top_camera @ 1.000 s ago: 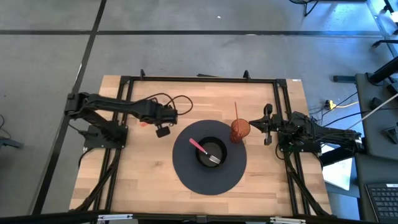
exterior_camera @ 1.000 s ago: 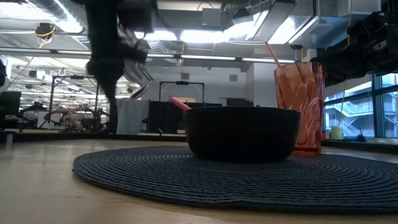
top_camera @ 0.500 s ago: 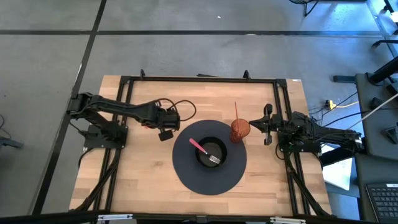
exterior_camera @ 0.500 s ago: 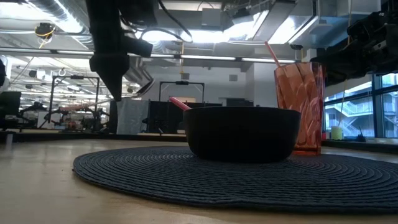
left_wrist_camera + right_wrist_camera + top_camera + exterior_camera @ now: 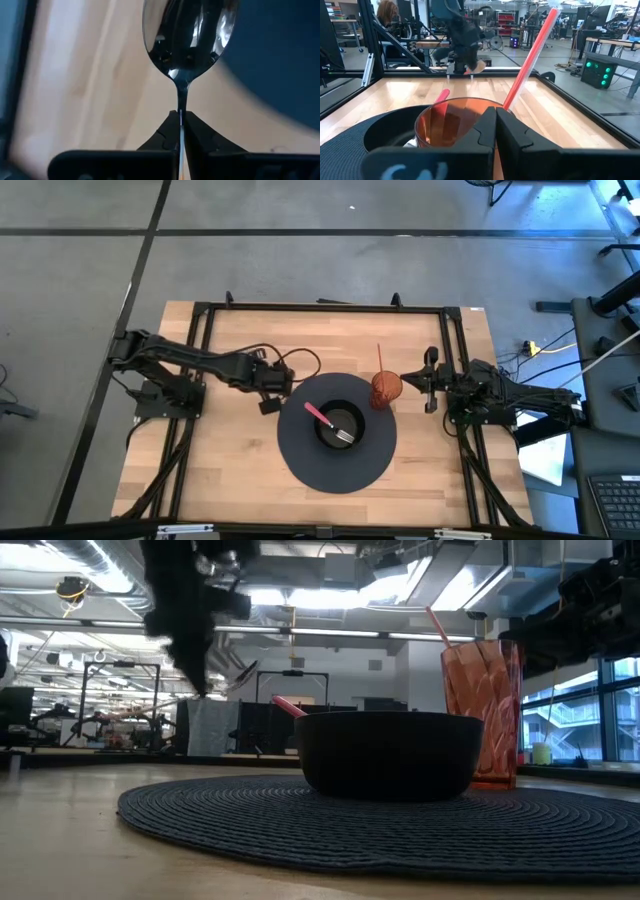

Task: Pick & Place Utensil
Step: Put the orange spoon into the black bowl on the blue mat

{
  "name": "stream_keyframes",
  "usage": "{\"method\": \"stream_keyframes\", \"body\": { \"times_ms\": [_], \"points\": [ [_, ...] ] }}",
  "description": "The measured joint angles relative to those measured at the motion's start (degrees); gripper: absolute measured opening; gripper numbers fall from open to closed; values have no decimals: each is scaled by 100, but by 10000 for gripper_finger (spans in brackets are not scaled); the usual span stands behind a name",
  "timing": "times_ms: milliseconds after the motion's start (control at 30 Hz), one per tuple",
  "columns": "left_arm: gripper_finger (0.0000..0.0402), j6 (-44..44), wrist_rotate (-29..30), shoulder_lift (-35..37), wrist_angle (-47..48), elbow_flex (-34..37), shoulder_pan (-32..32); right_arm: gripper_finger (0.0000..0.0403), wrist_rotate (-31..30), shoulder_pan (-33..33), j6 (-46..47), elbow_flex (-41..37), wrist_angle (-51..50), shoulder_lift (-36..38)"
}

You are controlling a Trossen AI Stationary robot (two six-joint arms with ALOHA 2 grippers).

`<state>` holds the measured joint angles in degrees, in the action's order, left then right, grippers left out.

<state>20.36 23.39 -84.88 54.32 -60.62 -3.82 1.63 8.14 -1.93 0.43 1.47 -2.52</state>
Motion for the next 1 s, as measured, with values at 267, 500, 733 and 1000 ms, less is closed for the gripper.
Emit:
{"method": "stream_keyframes", "body": {
  "times_ms": [267, 500, 733, 1000],
  "points": [
    [3, 61, 537, -515, 538, -1558, -605, 11, 3, 0, 20, 0, 81, 0],
    [3, 339, 970, -1088, 1448, -2604, -1022, 11, -1, -2, 22, -1, 77, 2],
    [3, 798, 1076, -1463, 1634, -2824, -1417, 11, -6, -1, 16, 0, 155, 2],
    [3, 1827, 949, -1539, 1869, -2820, -1944, 11, -4, -1, 16, 0, 122, 2]
  ]
}}
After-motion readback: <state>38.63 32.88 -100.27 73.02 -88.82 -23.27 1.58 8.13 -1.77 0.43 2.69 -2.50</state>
